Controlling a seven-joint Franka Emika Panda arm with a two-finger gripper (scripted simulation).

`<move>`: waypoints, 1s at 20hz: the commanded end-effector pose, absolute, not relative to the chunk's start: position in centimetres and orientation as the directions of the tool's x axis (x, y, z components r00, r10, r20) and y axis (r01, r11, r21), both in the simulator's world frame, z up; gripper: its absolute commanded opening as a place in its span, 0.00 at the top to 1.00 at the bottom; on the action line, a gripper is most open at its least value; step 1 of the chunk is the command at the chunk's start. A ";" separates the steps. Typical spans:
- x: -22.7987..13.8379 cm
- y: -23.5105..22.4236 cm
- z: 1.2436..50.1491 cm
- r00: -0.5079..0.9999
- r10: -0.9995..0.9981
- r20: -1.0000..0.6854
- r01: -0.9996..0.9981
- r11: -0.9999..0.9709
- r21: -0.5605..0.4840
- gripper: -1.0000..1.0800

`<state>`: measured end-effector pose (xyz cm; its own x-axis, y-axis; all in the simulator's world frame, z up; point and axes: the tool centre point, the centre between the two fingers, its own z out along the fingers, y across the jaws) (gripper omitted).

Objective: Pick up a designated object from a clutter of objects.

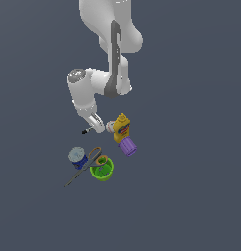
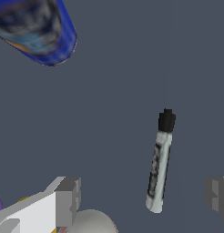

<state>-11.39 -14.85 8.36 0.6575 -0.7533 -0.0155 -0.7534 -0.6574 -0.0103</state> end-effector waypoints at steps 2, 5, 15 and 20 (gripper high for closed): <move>-12.9 -15.9 7.2 0.603 -0.797 -0.008 -0.798 -0.603 -0.006 0.04; -13.9 -16.5 6.5 0.571 -0.821 -0.004 -0.821 -0.571 -0.003 0.04; -14.6 -16.9 5.8 0.549 -0.836 -0.001 -0.836 -0.549 0.000 0.04; -14.6 -16.9 4.6 0.548 -0.836 -0.001 -0.836 -0.548 0.000 0.04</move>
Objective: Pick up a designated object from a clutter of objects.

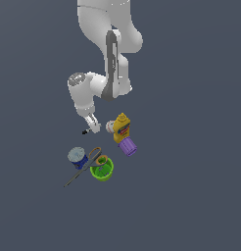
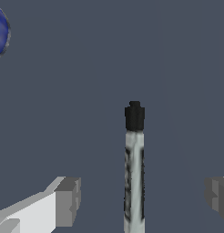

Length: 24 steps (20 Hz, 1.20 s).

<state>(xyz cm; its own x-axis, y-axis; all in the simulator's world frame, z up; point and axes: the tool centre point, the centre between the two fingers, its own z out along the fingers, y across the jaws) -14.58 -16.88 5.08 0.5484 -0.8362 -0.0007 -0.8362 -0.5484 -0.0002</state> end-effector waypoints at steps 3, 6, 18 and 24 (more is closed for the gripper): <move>-14.7 -16.9 3.4 0.547 -0.837 -0.001 -0.837 -0.547 0.000 0.04; -14.7 -16.9 2.2 0.546 -0.838 -0.001 -0.838 -0.546 0.000 0.04; -14.7 -16.9 1.0 0.545 -0.838 0.000 -0.838 -0.545 0.000 1.00; -14.7 -16.9 1.0 0.545 -0.838 0.000 -0.838 -0.545 0.000 1.00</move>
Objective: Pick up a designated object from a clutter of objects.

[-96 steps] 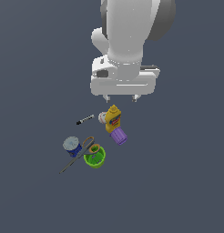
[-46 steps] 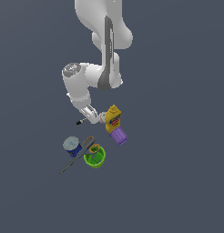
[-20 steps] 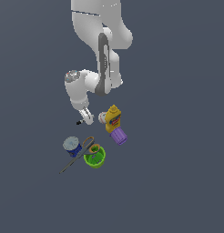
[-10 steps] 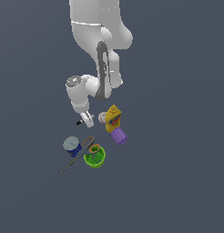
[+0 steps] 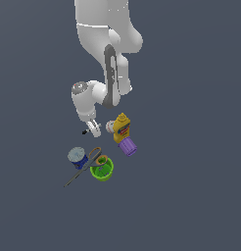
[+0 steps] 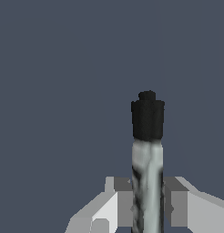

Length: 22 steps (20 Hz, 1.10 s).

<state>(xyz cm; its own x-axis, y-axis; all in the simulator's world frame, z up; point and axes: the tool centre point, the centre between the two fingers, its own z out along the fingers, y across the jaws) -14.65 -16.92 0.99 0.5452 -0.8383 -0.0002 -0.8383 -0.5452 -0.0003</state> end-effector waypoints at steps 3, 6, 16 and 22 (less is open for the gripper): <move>-14.6 -16.9 1.1 0.545 -0.838 0.000 -0.838 -0.545 0.000 1.00; -14.6 -16.8 1.5 0.545 -0.838 0.000 -0.838 -0.545 0.000 1.00; -14.1 -16.3 5.6 0.545 -0.839 -0.001 -0.839 -0.545 -0.001 1.00; -13.6 -15.8 10.0 0.544 -0.839 -0.001 -0.839 -0.544 0.000 1.00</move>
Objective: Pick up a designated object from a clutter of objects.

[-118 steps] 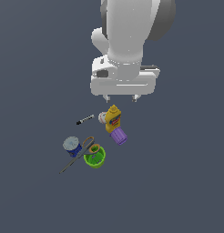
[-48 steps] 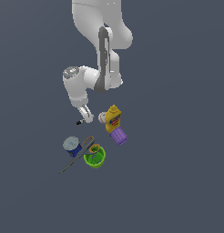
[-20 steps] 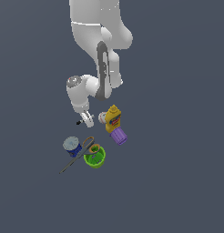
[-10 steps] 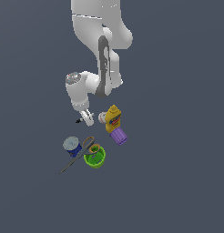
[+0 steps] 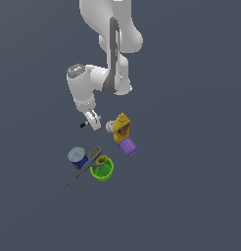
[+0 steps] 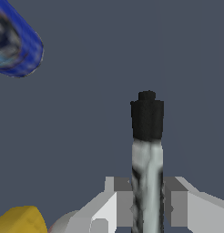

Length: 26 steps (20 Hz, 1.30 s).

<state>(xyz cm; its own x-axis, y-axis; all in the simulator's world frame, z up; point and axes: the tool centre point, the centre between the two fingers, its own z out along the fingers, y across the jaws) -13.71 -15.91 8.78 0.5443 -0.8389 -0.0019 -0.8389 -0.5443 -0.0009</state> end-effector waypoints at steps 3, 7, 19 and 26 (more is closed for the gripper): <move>-13.3 -15.5 12.6 0.543 -0.840 0.000 -0.840 -0.543 0.001 1.00; -12.9 -15.2 16.0 0.543 -0.840 0.002 -0.840 -0.543 0.003 1.00; -11.5 -14.0 26.6 0.543 -0.840 0.003 -0.840 -0.543 0.003 1.00; -10.6 -13.3 32.4 0.544 -0.839 0.001 -0.839 -0.544 0.002 1.00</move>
<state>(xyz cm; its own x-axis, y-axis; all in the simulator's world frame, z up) -10.72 -13.46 31.19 0.5438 -0.8392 0.0025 -0.8392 -0.5438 0.0013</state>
